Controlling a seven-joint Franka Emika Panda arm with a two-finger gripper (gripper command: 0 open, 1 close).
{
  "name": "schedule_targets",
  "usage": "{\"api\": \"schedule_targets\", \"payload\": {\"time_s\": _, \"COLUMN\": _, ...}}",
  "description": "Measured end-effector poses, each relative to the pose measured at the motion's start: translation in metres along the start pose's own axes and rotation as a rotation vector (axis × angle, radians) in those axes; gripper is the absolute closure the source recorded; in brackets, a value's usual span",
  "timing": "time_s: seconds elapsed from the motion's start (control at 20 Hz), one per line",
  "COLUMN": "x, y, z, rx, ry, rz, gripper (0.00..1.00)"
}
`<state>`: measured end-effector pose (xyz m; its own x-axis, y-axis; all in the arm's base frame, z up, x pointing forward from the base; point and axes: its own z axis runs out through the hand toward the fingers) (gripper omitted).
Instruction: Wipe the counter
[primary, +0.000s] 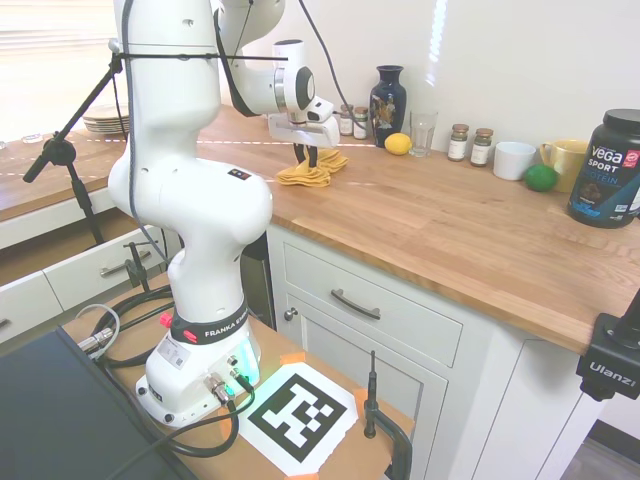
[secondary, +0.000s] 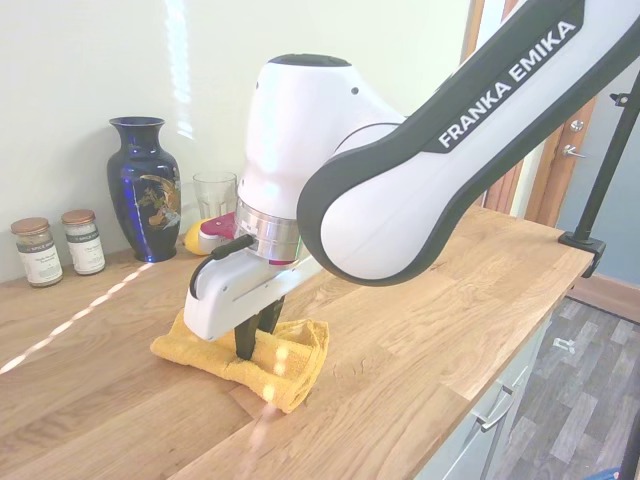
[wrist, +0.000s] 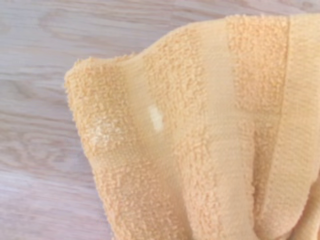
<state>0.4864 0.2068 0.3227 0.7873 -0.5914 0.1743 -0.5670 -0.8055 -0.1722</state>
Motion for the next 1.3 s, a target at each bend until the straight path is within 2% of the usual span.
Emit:
{"api": "schedule_targets", "payload": {"time_s": 0.3, "x": 0.039, "y": 0.025, "z": 0.002, "rx": 0.006, "ry": -0.021, "rz": 0.029, "gripper": 1.0}}
{"api": "schedule_targets", "payload": {"time_s": 0.65, "x": 0.105, "y": 0.091, "z": 0.001, "rx": 0.011, "ry": -0.036, "rz": 0.075, "gripper": 1.0}}
{"api": "schedule_targets", "payload": {"time_s": 0.9, "x": 0.146, "y": 0.16, "z": -0.003, "rx": 0.024, "ry": -0.041, "rz": 0.113, "gripper": 1.0}}
{"api": "schedule_targets", "payload": {"time_s": 1.3, "x": 0.209, "y": 0.308, "z": -0.017, "rx": 0.029, "ry": -0.034, "rz": 0.175, "gripper": 1.0}}
